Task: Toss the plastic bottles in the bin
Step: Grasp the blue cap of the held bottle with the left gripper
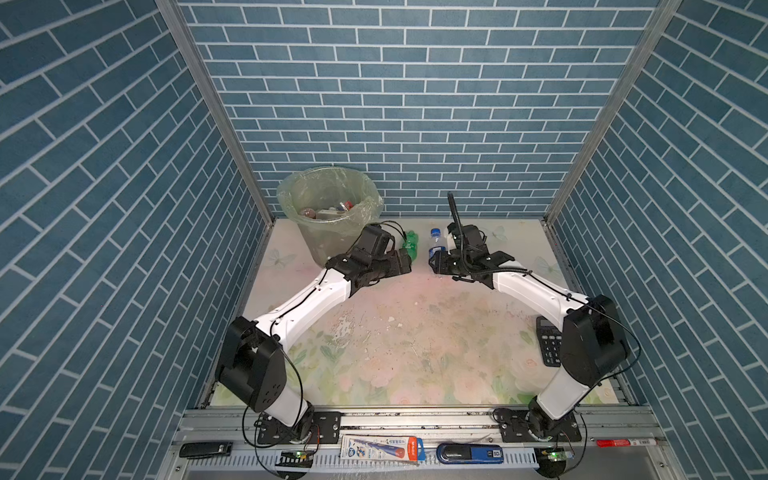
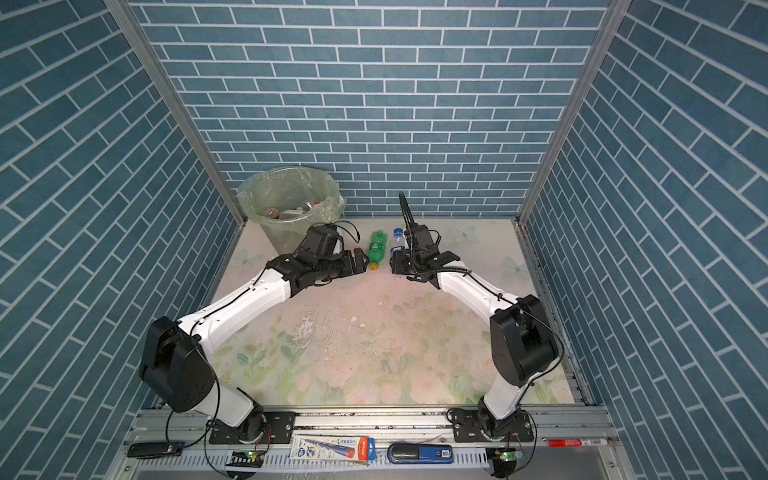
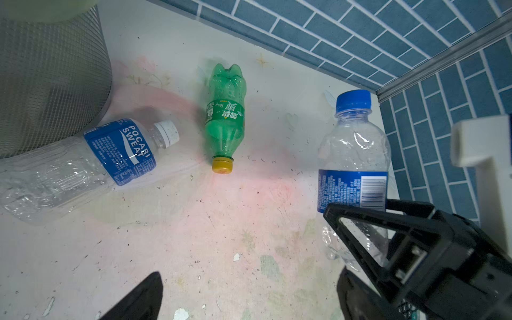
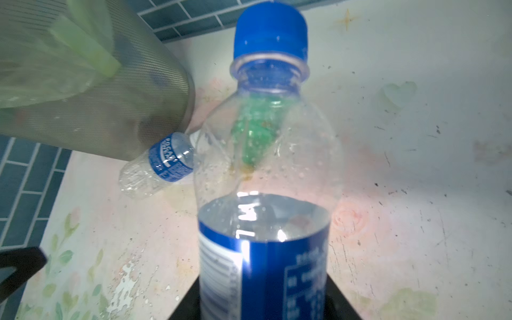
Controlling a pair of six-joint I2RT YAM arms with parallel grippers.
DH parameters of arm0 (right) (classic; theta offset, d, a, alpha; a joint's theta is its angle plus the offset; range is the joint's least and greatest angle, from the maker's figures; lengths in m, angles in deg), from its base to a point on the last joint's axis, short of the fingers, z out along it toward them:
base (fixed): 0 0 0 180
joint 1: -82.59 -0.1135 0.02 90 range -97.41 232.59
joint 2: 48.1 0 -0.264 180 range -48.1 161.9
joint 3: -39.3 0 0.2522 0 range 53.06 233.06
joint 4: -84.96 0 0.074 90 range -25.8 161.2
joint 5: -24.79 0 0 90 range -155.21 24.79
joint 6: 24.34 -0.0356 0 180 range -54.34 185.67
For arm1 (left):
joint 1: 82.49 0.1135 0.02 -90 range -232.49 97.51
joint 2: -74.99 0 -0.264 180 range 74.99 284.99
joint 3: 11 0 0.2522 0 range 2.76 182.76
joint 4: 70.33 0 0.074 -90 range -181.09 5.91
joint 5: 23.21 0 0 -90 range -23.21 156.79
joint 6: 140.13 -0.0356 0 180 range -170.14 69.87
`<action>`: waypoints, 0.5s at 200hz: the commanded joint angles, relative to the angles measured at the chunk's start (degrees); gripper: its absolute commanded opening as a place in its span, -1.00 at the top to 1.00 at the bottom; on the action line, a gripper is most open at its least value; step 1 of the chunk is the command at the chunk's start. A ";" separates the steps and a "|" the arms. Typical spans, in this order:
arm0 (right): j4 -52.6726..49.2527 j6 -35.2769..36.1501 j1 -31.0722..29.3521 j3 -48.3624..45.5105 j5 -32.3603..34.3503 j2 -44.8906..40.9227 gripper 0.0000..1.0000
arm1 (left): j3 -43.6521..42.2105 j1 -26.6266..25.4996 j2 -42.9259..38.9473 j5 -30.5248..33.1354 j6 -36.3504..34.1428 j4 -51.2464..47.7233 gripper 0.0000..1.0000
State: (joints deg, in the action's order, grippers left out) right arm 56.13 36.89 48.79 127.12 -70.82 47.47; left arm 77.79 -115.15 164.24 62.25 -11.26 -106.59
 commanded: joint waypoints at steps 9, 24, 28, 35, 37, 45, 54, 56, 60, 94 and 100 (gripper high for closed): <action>-1.54 1.96 -2.19 0.80 -1.60 -4.54 0.18 | 4.07 0.00 -0.86 -0.07 1.89 -2.21 -0.99; -1.37 2.56 -3.29 1.01 -2.24 -6.51 0.19 | 5.35 0.68 0.36 -2.41 3.61 -0.95 -0.99; -1.11 2.78 -3.52 0.98 -2.49 -7.01 0.19 | 5.79 0.90 0.75 -3.03 4.06 -0.66 -0.99; -0.50 3.13 -3.99 0.75 -3.07 -7.76 0.19 | 6.72 1.21 1.41 -3.90 4.89 -0.29 -0.99; -0.25 3.22 -4.10 0.71 -3.24 -7.94 0.19 | 6.91 1.27 1.66 -4.10 5.03 -0.16 -0.99; 0.54 3.74 -4.40 0.35 -4.19 -8.63 0.19 | 7.96 1.71 2.46 -5.57 5.49 0.60 -0.99; 1.42 4.43 -4.92 0.03 -4.65 -9.30 0.20 | 9.35 2.18 3.37 -6.93 5.46 1.05 -0.99; 1.64 4.58 -5.01 -0.04 -4.72 -9.34 0.20 | 9.62 2.28 3.64 -7.21 5.45 1.06 -0.99; 2.13 4.94 -5.21 -0.25 -5.00 -9.61 0.20 | 10.53 2.44 4.08 -7.60 5.35 0.86 -0.99; 4.53 6.81 -6.51 -0.76 -5.91 -10.54 0.22 | 12.80 5.04 5.91 -11.00 7.61 2.47 -0.99; 4.94 7.29 -6.53 -0.89 -6.31 -10.66 0.22 | 12.41 5.40 5.87 -11.23 8.14 3.59 -0.99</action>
State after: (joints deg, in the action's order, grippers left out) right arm 57.29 39.86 43.67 127.12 -74.10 38.77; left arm 89.77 -111.42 169.18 54.38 -5.47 -105.45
